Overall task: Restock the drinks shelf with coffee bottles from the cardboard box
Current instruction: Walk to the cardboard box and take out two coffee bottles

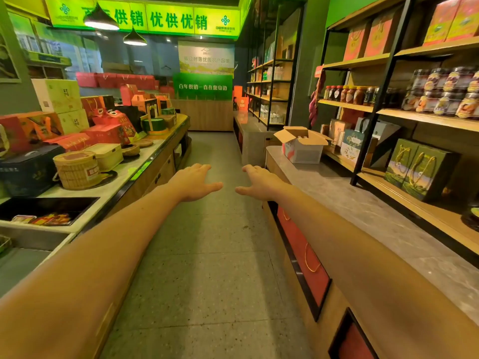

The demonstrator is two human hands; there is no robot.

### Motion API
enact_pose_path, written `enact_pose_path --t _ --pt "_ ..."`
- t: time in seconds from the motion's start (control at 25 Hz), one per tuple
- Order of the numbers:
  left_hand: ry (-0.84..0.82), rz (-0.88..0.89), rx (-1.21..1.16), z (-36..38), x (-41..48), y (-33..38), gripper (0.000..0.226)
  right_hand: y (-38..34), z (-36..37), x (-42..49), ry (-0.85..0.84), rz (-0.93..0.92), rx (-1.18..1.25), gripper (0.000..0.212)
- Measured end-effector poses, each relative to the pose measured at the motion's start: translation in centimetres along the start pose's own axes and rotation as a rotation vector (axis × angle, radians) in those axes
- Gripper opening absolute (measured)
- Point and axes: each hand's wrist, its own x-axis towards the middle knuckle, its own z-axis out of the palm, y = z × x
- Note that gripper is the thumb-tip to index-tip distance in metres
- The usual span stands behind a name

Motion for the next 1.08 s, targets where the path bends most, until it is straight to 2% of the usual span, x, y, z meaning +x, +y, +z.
enact_pose_path --t 0.48,1.08 --pt "-0.054 0.0 0.011 1.8 22.0 -7.0 0.076 5.3 1.3 22.6 0.004 0.053 0.015 0.069" --pt "0.002 -0.098 -0.017 5.7 57.6 -8.0 0.077 22.0 0.7 55.5 -0.009 -0.001 -0.04 0.071"
